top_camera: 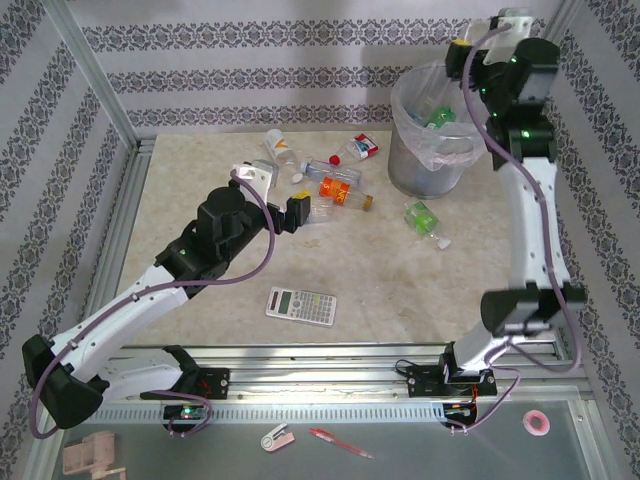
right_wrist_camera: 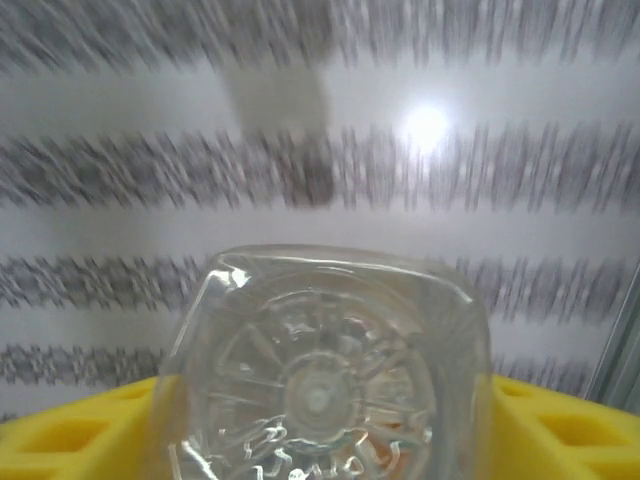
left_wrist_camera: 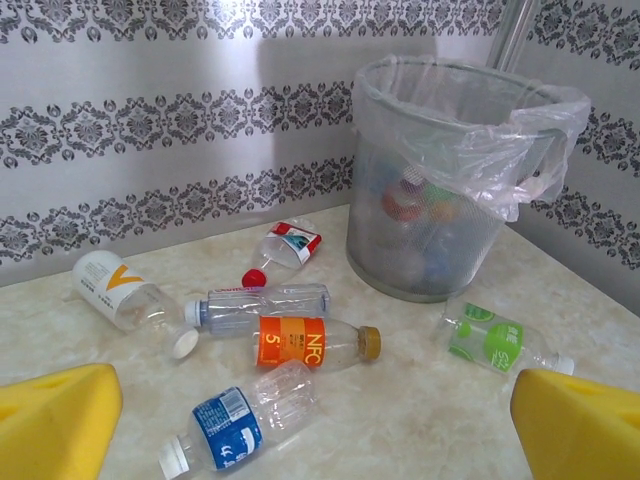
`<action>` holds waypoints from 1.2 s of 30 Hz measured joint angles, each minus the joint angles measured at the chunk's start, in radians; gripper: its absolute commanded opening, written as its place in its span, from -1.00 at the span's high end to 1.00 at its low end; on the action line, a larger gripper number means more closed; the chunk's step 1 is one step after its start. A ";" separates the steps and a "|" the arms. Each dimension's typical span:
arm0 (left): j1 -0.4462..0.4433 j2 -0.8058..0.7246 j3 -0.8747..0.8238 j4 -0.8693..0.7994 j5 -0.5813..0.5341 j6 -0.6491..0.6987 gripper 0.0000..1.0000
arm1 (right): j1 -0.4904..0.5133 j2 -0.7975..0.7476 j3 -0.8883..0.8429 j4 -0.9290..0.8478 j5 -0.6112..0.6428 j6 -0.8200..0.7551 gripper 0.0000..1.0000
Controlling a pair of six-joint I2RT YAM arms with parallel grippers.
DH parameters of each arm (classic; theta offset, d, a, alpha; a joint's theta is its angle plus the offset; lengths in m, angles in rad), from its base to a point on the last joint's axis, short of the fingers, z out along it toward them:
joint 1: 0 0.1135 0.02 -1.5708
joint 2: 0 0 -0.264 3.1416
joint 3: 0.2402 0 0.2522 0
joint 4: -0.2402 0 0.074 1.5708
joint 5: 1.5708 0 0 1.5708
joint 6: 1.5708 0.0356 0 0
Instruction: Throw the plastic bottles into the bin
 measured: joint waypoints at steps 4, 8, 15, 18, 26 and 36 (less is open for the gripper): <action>0.007 0.002 0.000 -0.016 0.002 -0.012 -0.99 | -0.010 0.121 0.026 -0.178 -0.005 0.032 -0.78; 0.013 0.028 0.009 -0.044 0.002 -0.037 -0.99 | -0.010 0.111 0.010 -0.240 -0.023 0.043 -0.82; 0.038 0.079 0.013 -0.059 0.006 -0.075 -0.99 | -0.010 -0.022 0.009 -0.243 -0.075 0.034 -0.88; 0.062 0.089 0.021 -0.067 0.014 -0.100 -0.99 | -0.010 -0.071 0.006 -0.242 -0.087 0.027 -0.90; 0.137 0.168 0.108 -0.157 0.056 -0.193 -0.99 | -0.010 -0.124 -0.043 -0.243 -0.157 0.028 -0.95; 0.212 0.288 0.186 -0.293 0.156 -0.210 -0.99 | -0.010 -0.184 -0.105 -0.254 -0.230 0.021 -0.95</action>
